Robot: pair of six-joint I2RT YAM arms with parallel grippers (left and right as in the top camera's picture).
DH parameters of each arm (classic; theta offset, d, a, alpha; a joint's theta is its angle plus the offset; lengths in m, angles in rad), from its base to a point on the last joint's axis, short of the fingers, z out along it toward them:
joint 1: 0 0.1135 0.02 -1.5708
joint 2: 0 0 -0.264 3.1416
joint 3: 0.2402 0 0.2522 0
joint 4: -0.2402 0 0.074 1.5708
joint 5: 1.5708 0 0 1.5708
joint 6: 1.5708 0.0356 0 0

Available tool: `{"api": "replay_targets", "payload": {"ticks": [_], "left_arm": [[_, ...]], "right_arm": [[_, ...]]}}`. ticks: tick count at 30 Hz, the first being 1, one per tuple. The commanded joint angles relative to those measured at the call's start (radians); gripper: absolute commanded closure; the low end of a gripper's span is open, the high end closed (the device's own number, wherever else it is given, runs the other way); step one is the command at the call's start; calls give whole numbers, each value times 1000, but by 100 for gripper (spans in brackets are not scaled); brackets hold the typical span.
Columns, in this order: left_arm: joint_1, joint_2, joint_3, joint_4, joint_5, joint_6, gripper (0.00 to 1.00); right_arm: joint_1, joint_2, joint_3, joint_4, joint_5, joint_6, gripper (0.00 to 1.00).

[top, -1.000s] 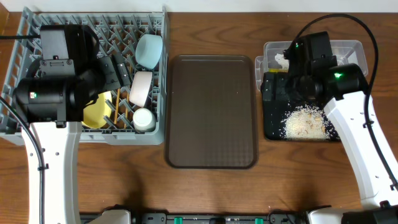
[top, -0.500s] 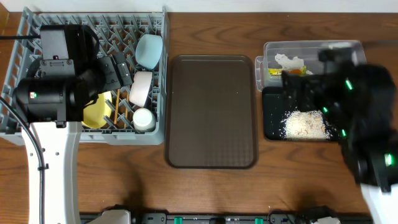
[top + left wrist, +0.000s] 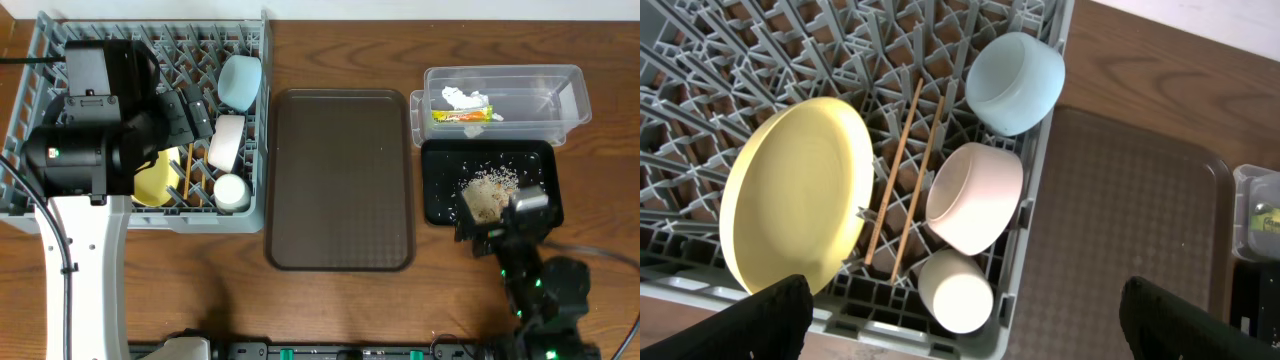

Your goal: Sort waste into correct bins and load items into the dishwasher

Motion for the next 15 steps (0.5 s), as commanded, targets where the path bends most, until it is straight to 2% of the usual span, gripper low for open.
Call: {"api": "replay_targets", "payload": {"ticks": [1, 6, 10, 15], "left_arm": [[-2, 6, 0, -2, 6, -6, 2], [-2, 6, 0, -2, 6, -6, 2], [-2, 6, 0, -2, 6, -6, 1], [-2, 6, 0, -2, 6, -6, 1]], "right_arm": [[-11, -113, -116, 35, -23, -26, 1], [-11, -257, -270, 96, -20, -25, 1], [-11, -333, -266, 25, -15, -33, 1], [-11, -331, -266, 6, -16, -32, 1]]}}
